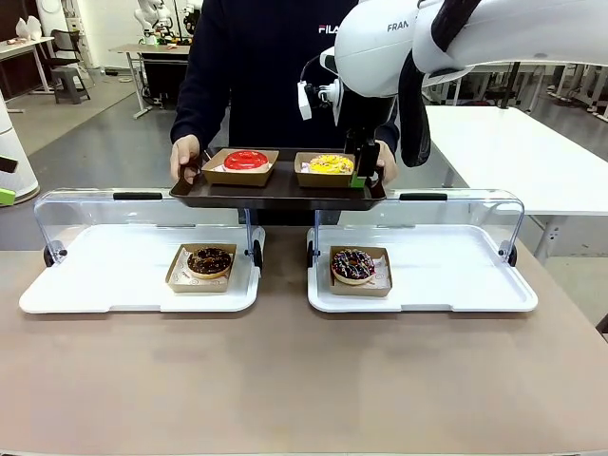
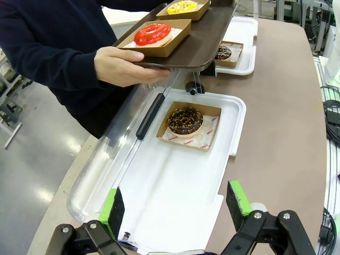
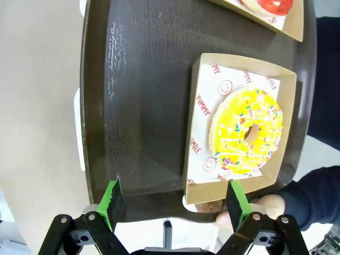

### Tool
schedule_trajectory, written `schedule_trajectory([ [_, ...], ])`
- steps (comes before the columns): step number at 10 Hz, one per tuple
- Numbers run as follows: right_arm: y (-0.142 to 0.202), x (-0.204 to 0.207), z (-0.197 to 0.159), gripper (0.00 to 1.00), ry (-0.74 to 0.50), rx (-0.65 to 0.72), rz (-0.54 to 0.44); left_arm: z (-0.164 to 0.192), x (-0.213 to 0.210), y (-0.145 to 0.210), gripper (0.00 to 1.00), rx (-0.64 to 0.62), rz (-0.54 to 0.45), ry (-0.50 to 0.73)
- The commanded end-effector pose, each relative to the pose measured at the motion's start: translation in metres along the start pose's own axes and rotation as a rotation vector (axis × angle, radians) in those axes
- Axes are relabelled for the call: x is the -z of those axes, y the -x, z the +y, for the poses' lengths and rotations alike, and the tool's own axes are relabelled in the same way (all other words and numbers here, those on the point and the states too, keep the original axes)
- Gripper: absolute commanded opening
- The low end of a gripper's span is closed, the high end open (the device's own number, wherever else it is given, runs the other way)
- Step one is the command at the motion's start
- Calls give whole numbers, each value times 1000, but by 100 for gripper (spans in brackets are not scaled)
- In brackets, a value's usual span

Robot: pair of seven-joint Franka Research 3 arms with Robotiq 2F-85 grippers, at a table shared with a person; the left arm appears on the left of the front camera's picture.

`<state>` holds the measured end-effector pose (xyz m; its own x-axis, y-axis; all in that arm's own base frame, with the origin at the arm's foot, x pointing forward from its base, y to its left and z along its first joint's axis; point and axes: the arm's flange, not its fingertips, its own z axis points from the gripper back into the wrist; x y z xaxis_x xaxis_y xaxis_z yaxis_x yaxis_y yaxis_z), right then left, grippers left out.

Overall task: Provide the desired donut to the person.
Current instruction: Place the picked Paper togo box onto the Handle tray extended by the person.

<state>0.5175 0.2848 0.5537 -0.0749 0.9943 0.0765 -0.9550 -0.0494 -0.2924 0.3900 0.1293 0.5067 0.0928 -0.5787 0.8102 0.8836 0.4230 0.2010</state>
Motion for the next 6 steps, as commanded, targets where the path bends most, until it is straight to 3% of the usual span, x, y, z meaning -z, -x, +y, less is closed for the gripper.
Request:
schedule_trajectory([
  [1,0,1,0,100,3,-3,1,-1,0,1,100,3,-19,-12],
  [6,0,1,0,100,3,-3,1,-1,0,1,100,3,-19,-12],
])
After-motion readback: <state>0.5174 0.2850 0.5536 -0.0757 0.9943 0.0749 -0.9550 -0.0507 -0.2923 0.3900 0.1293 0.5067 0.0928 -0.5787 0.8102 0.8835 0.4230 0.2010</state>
